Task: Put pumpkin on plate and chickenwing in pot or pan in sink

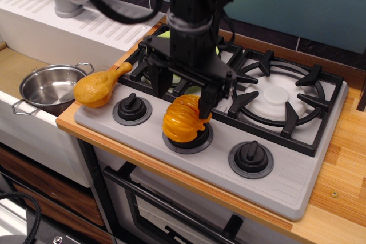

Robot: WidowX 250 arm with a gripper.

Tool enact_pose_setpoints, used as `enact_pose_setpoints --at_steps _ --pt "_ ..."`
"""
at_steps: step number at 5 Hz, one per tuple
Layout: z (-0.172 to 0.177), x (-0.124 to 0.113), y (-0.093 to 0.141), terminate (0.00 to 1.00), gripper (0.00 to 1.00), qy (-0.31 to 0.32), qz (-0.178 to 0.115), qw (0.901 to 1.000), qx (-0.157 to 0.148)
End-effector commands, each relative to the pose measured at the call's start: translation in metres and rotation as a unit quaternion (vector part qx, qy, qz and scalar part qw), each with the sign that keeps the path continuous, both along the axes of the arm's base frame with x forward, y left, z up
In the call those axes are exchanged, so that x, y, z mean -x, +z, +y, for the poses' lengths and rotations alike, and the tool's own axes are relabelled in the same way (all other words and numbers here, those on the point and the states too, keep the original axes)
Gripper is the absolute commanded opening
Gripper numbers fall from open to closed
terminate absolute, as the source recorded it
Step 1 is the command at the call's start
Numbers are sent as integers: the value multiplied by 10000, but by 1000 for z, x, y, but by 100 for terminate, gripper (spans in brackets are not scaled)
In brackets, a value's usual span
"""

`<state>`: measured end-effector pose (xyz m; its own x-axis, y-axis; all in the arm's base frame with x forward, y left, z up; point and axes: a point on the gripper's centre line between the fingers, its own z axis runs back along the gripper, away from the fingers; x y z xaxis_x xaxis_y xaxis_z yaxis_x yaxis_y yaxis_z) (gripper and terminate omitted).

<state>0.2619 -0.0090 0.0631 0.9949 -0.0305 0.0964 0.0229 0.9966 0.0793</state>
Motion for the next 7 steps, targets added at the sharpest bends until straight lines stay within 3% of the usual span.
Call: enact_pose_setpoints --at_steps 1,5,6,7 --pt "2 -10 -6 0 100 -22 -257 9996 74" --pt "1 -16 -11 0 100 22 -210 9996 194" --pt "-1 -19 -9 0 0 88 -64 9997 214" --pt "-3 -20 -3 0 0 118 17 9996 246"
